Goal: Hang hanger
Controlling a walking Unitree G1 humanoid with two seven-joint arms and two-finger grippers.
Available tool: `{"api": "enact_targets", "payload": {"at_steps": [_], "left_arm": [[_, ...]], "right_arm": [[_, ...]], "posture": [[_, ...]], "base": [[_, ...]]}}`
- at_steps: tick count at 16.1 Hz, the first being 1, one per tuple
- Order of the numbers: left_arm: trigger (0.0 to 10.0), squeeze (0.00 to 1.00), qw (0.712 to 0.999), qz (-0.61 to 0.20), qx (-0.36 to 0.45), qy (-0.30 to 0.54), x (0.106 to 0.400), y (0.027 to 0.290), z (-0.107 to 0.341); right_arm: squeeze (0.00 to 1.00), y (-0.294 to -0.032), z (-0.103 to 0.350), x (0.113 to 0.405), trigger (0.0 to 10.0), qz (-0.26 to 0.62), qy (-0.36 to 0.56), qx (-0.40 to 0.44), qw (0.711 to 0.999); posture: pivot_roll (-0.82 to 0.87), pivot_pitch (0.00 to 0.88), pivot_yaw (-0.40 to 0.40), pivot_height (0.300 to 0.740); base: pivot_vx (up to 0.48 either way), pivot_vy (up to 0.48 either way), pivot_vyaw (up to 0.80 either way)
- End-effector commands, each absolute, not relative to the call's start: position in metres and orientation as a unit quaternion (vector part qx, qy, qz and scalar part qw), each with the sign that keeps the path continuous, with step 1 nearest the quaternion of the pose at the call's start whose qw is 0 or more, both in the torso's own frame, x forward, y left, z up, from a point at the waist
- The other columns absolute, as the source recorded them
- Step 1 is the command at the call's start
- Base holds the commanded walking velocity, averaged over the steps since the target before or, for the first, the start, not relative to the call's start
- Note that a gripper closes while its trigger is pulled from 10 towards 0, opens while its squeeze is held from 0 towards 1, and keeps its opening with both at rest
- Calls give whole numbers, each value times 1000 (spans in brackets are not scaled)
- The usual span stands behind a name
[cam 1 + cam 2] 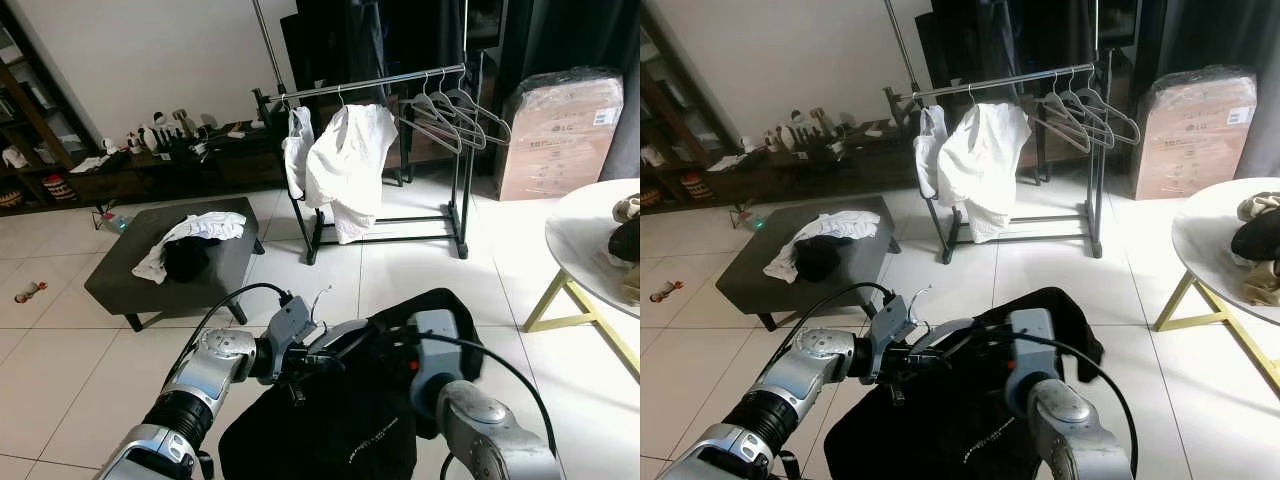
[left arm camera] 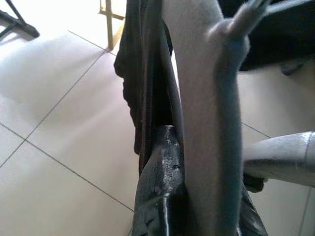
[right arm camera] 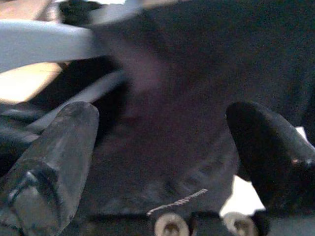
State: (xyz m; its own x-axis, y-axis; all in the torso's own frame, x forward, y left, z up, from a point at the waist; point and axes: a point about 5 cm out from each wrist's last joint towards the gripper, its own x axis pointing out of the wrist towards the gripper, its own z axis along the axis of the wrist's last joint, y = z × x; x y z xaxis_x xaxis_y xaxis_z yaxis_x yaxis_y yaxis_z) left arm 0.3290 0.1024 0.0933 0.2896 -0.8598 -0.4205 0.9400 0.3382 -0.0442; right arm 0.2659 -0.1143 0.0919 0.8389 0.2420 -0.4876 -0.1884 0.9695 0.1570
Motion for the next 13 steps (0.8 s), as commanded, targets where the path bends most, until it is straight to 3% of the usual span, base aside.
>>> {"api": "enact_targets", "payload": {"at_steps": [1, 2, 3, 7, 12, 13], "left_arm": [[10000, 0, 799, -569, 104, 165, 334, 105, 108], [10000, 0, 794, -575, 104, 167, 332, 104, 107], [10000, 0, 793, -576, 104, 167, 332, 104, 107], [10000, 0, 787, -583, 102, 172, 330, 106, 107], [10000, 0, 786, -583, 106, 173, 330, 107, 107], [10000, 0, 786, -584, 107, 173, 330, 106, 107]], "right_arm": [[871, -113, 97, 272, 10000, 85, 242, 52, 965], [263, -118, 96, 274, 10000, 64, 242, 37, 967], [24, -121, 96, 274, 10000, 48, 242, 33, 968], [0, -133, 97, 278, 10000, -7, 233, 57, 971], [0, -122, 91, 262, 10000, 118, 272, 27, 955], [941, -121, 90, 259, 10000, 137, 278, 19, 951]], "posture": [[-230, 26, 221, 740], [-227, 26, 221, 740], [-227, 26, 221, 740], [-228, 28, 224, 740], [-233, 22, 224, 740], [-235, 20, 224, 740]], "base": [[0, 0, 0], [0, 0, 0], [0, 0, 0], [0, 0, 0], [0, 0, 0], [0, 0, 0]]}}
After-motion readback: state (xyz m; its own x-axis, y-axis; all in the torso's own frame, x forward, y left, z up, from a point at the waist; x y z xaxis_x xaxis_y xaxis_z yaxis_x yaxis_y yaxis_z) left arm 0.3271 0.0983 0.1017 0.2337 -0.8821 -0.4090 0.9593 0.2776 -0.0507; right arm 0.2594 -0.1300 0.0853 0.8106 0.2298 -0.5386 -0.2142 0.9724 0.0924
